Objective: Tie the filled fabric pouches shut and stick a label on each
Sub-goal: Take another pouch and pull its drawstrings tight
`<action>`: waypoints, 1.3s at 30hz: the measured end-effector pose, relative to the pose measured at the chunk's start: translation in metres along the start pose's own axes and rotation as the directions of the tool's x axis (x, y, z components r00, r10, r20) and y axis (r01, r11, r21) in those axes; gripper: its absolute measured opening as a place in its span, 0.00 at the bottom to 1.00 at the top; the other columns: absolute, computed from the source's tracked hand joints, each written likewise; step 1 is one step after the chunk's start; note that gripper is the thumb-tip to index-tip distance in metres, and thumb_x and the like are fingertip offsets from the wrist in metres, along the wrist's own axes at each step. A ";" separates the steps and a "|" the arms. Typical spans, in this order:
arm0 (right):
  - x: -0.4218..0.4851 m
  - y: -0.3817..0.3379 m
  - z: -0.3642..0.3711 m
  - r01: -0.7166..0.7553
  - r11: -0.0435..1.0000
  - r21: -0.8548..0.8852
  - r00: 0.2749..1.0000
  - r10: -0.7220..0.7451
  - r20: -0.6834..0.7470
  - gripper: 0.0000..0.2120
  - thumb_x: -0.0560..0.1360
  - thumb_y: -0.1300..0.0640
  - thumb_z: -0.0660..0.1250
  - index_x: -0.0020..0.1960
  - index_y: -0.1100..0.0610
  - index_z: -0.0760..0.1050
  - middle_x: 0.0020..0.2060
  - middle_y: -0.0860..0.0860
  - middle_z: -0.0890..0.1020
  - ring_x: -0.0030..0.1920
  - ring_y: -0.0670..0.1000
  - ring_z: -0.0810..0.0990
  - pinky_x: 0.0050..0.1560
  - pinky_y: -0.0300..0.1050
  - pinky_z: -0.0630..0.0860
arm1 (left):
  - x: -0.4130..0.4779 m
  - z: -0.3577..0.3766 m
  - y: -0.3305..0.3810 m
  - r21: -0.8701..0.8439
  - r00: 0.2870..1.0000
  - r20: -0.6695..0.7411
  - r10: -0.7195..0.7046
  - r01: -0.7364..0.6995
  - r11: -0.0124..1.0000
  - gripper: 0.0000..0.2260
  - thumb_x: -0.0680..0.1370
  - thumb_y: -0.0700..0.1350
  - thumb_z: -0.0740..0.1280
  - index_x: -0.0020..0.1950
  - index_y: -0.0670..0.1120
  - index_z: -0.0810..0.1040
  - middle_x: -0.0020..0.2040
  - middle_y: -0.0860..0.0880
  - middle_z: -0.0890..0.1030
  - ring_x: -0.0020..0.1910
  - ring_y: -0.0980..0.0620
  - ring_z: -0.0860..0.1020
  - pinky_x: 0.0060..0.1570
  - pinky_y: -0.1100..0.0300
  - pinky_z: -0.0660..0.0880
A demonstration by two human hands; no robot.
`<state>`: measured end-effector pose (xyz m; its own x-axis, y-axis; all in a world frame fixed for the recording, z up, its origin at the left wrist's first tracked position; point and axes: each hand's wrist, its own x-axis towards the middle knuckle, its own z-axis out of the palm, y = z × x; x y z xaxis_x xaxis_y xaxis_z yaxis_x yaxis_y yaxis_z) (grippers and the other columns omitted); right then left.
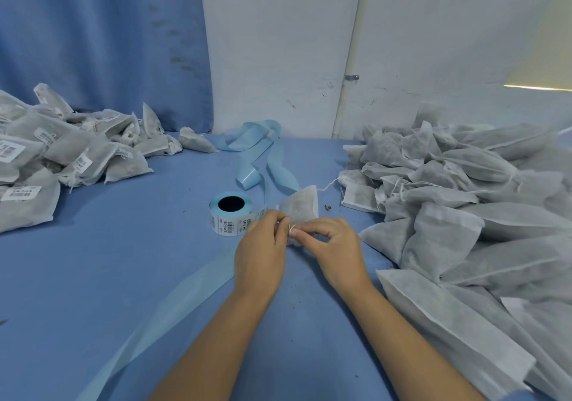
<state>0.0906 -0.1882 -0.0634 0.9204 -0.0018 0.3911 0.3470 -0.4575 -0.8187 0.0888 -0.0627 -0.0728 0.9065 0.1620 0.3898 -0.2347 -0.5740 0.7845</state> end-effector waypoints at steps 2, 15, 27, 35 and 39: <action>0.000 0.001 0.001 -0.007 0.999 -0.039 1.000 0.007 -0.004 0.03 0.72 0.55 0.73 0.40 0.49 0.85 0.39 0.41 0.84 0.49 0.42 0.74 0.50 0.31 0.66 | -0.001 0.000 0.002 0.067 0.994 -0.039 0.099 -0.096 0.993 0.07 0.81 0.48 0.61 0.46 0.49 0.76 0.42 0.56 0.77 0.44 0.58 0.71 0.38 0.63 0.66; -0.002 -0.009 0.011 -0.200 0.957 0.211 0.974 0.218 -0.065 0.08 0.71 0.60 0.73 0.35 0.52 0.77 0.44 0.47 0.74 0.33 0.36 0.72 0.38 0.29 0.70 | -0.007 0.006 0.017 -0.438 0.990 0.053 -0.127 0.138 0.889 0.07 0.81 0.41 0.62 0.43 0.45 0.75 0.27 0.55 0.78 0.26 0.58 0.74 0.31 0.66 0.72; 0.005 -0.017 -0.004 -0.446 0.657 0.608 0.891 0.389 0.234 0.07 0.75 0.62 0.65 0.40 0.61 0.80 0.33 0.50 0.81 0.33 0.43 0.79 0.35 0.36 0.70 | -0.004 0.003 0.017 -0.485 0.993 0.113 -0.025 0.077 0.871 0.08 0.81 0.40 0.61 0.44 0.45 0.76 0.34 0.59 0.80 0.33 0.65 0.75 0.38 0.73 0.70; 0.006 -0.013 -0.004 -0.474 0.272 0.838 0.863 0.336 0.379 0.06 0.69 0.60 0.66 0.35 0.59 0.80 0.33 0.52 0.80 0.28 0.46 0.75 0.30 0.35 0.72 | -0.002 0.004 0.014 -0.466 0.992 0.100 -0.080 0.118 0.877 0.07 0.81 0.42 0.62 0.46 0.43 0.77 0.36 0.53 0.79 0.32 0.62 0.73 0.36 0.70 0.71; 0.006 -0.012 -0.003 -0.467 0.273 0.841 0.863 0.350 0.365 0.10 0.71 0.60 0.65 0.33 0.58 0.81 0.32 0.50 0.80 0.23 0.44 0.70 0.25 0.33 0.68 | -0.001 0.004 0.013 -0.452 0.988 0.108 -0.109 0.147 0.880 0.07 0.81 0.42 0.61 0.46 0.42 0.77 0.36 0.50 0.79 0.34 0.60 0.74 0.37 0.69 0.71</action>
<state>0.0918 -0.1860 -0.0500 0.9813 0.1631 -0.1023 -0.1829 0.6237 -0.7600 0.0863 -0.0736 -0.0655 0.9594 0.1356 0.2473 -0.2322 -0.1180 0.9655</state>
